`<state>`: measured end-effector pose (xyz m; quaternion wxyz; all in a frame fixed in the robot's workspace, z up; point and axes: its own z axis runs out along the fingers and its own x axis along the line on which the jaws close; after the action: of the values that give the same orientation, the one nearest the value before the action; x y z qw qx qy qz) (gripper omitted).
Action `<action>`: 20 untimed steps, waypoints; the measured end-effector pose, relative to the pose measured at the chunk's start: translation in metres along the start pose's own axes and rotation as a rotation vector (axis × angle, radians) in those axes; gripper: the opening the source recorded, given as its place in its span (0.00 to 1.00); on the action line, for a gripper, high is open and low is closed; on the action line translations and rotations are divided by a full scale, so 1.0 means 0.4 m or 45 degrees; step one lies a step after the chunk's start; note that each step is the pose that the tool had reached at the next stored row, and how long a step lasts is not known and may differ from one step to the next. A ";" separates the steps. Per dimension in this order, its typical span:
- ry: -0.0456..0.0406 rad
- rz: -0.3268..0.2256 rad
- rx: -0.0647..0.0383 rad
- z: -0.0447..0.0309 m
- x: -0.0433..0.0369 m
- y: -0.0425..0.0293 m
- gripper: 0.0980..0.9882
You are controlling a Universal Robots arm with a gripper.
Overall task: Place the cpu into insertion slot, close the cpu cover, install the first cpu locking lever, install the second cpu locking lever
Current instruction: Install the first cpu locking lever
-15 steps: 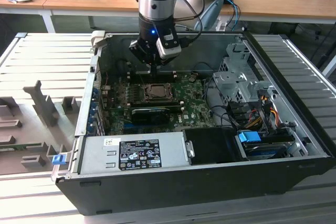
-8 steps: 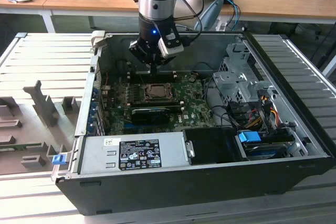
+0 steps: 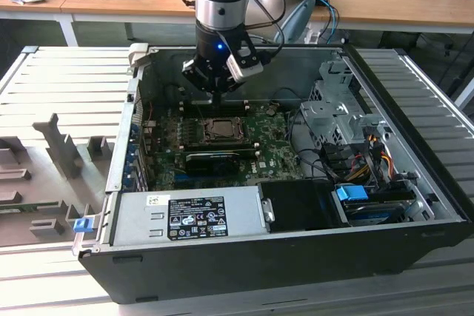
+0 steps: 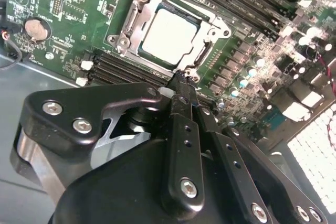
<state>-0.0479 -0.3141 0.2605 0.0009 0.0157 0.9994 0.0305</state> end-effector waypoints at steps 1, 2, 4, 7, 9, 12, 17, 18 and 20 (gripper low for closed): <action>-0.005 -0.008 0.000 0.001 0.000 0.000 0.01; -0.012 -0.013 -0.001 0.002 0.001 -0.001 0.01; -0.017 -0.017 -0.001 0.003 0.004 -0.001 0.01; -0.017 -0.019 -0.001 0.002 0.013 -0.001 0.01; -0.017 -0.019 -0.001 0.003 0.017 -0.001 0.01; -0.017 -0.020 -0.001 0.002 0.026 -0.002 0.01; -0.017 -0.020 -0.001 0.002 0.054 -0.003 0.01; -0.017 -0.020 -0.001 0.002 0.061 -0.003 0.01; -0.017 -0.022 -0.001 0.002 0.076 -0.003 0.01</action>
<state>-0.0786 -0.3145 0.2595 0.0077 0.0074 0.9995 0.0307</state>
